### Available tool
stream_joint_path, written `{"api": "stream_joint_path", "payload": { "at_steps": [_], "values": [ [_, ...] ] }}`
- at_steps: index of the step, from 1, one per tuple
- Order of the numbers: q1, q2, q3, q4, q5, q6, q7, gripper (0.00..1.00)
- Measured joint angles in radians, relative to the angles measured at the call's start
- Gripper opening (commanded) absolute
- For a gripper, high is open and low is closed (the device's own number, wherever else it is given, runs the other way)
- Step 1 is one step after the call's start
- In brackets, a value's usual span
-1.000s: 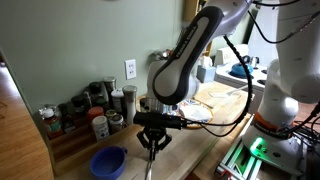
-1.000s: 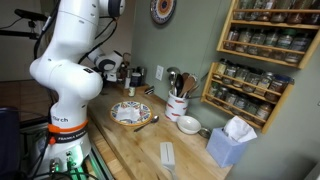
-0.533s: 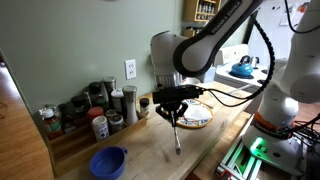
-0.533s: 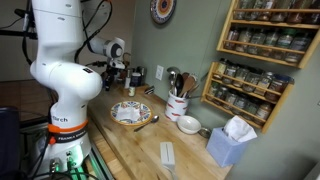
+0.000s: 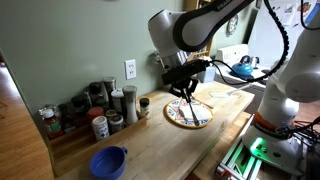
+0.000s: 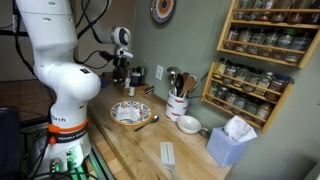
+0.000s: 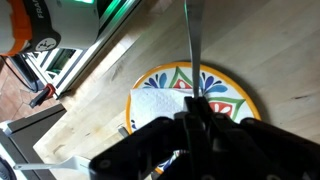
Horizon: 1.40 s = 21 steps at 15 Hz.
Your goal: Pick up the silver fork and place it to the right of the silver spoon on the table
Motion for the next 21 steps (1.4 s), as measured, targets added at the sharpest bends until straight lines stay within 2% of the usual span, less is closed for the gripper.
{"api": "stream_joint_path", "payload": {
  "at_steps": [1,4,7,11,15,17,18,19,21],
  "values": [
    [0.000,0.001,0.000,0.000,0.000,0.000,0.000,0.02],
    [-0.004,0.003,0.001,0.002,-0.012,-0.005,0.000,0.02],
    [-0.045,0.004,-0.011,0.025,-0.128,-0.098,-0.039,0.02],
    [-0.128,0.015,-0.081,0.065,-0.324,-0.229,-0.262,0.02],
    [-0.204,0.075,-0.160,0.103,-0.485,-0.248,-0.515,0.02],
    [-0.228,0.121,-0.190,0.123,-0.536,-0.247,-0.629,0.02],
    [-0.237,0.143,-0.206,0.132,-0.555,-0.243,-0.690,0.07],
    [-0.244,0.160,-0.219,0.138,-0.564,-0.233,-0.752,0.07],
    [-0.253,0.177,-0.234,0.148,-0.567,-0.224,-0.815,0.07]
  ]
}}
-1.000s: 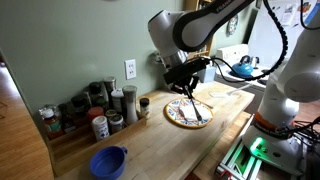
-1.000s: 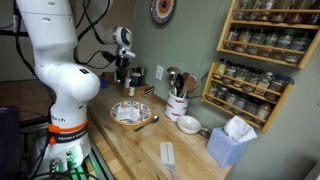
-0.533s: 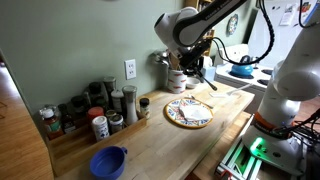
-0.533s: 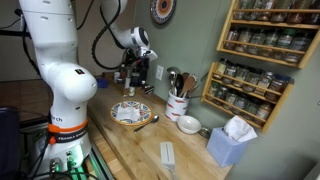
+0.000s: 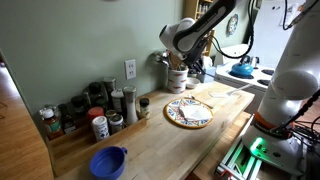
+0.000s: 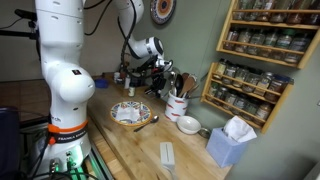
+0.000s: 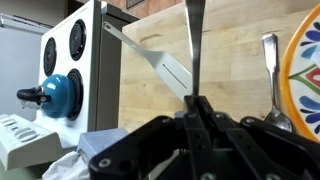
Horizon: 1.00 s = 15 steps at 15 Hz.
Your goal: Pick up the silver fork and place it to the right of the silver spoon on the table
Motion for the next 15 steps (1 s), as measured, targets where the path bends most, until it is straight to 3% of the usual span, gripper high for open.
{"api": "stream_joint_path", "payload": {
  "at_steps": [2,3,9,15],
  "values": [
    [0.000,0.003,-0.001,0.005,0.000,0.000,-0.015,0.07],
    [0.000,0.003,0.000,0.006,0.000,0.000,-0.016,0.02],
    [-0.004,0.012,-0.018,0.007,-0.007,0.001,-0.039,0.02],
    [-0.048,0.031,-0.080,-0.024,-0.042,0.104,-0.242,0.02]
  ]
}}
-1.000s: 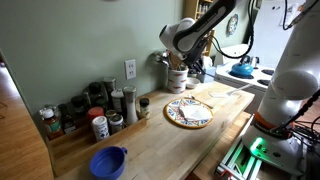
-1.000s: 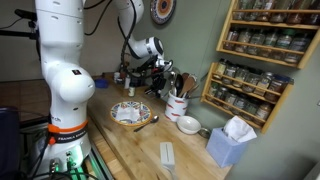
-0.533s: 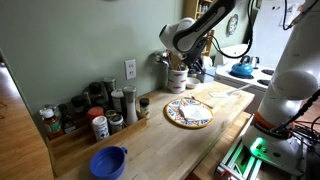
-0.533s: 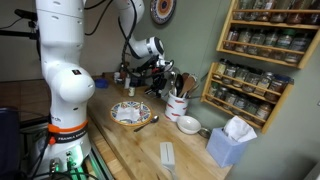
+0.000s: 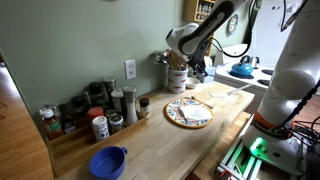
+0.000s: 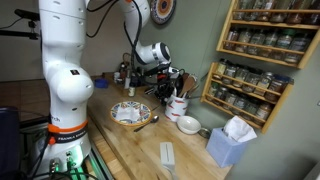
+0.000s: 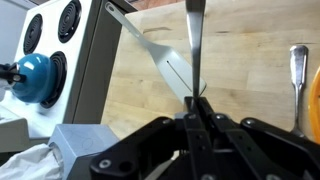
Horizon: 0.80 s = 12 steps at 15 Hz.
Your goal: Pick up the silver fork and place it to the right of the silver spoon on the table
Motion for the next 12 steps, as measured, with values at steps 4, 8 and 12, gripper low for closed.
{"api": "stream_joint_path", "payload": {
  "at_steps": [4,8,12],
  "values": [
    [-0.043,-0.001,-0.051,-0.061,0.000,0.146,-0.154,0.02],
    [-0.099,-0.007,-0.110,-0.125,0.005,0.309,-0.311,0.02],
    [-0.127,-0.019,-0.136,-0.201,0.045,0.453,-0.399,0.02]
  ]
}}
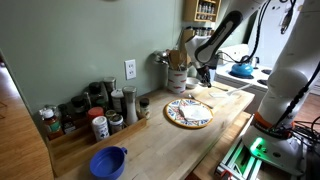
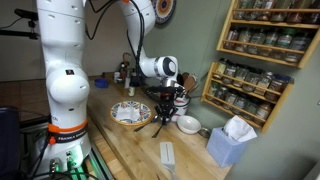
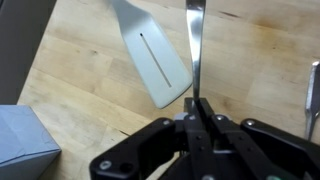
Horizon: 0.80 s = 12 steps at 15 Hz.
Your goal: Pick up the silver fork and place it to the right of the silver spoon on the table
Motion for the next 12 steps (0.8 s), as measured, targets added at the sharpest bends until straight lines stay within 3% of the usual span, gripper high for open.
{"api": "stream_joint_path", "payload": {
  "at_steps": [3,7,12],
  "values": [
    [0.001,-0.025,0.001,-0.068,0.075,0.065,-0.032,0.02],
    [0.001,-0.057,0.001,-0.083,0.267,-0.006,-0.042,0.07],
    [0.002,-0.068,0.004,-0.080,0.292,-0.020,-0.044,0.02]
  ]
}}
